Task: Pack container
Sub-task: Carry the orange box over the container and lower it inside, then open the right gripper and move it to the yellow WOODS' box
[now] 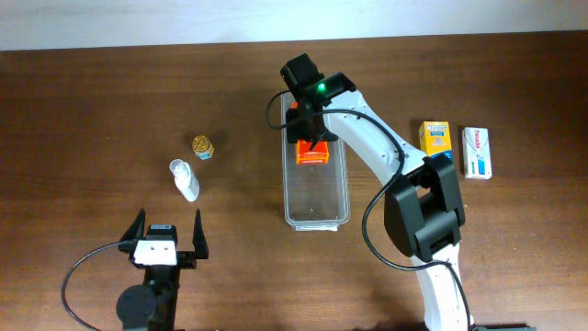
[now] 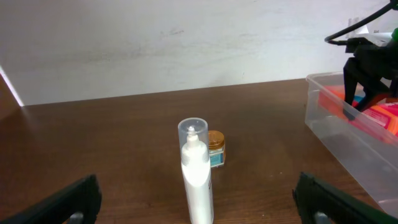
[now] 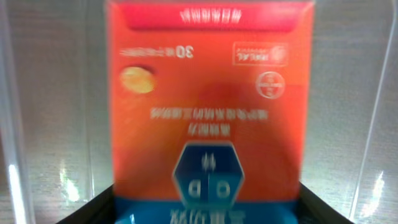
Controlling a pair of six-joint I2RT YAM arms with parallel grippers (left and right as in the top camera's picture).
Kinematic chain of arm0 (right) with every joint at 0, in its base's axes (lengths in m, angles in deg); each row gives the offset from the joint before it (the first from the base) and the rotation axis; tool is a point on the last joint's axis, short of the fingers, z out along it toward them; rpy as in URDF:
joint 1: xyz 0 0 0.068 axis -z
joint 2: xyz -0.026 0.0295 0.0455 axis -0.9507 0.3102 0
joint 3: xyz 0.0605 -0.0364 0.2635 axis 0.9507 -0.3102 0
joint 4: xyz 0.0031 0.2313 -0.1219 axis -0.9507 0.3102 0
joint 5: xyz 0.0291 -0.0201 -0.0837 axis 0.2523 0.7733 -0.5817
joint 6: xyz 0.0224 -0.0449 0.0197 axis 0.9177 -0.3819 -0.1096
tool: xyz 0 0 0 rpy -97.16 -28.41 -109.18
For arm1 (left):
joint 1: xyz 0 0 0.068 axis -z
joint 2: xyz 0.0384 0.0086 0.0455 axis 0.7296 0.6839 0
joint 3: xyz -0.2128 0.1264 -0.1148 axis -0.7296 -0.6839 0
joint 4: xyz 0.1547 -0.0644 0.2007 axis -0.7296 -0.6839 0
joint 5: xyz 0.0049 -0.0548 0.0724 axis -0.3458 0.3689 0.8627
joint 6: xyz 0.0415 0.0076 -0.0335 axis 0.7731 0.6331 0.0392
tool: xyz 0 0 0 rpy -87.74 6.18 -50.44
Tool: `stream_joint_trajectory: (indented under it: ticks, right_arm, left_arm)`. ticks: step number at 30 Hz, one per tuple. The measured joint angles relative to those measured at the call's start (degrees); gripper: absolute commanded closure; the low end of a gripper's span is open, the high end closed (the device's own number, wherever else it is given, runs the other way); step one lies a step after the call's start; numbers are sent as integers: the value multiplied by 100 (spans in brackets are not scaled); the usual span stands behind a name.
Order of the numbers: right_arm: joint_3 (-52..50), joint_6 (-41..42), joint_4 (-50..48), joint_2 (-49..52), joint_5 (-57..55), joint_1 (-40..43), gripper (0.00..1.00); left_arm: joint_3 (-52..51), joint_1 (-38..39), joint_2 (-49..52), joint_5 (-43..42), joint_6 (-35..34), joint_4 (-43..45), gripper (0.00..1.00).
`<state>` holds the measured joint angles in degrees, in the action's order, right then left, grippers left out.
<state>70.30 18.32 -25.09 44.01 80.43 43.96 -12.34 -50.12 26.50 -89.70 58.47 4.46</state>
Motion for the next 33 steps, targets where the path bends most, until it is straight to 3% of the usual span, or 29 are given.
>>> stream_joint_trajectory:
  ticks: [33]
  right_arm:
    - [-610,66,-761,0,-28,-4,33]
  left_arm:
    - [0,0,0,0,0,0,1]
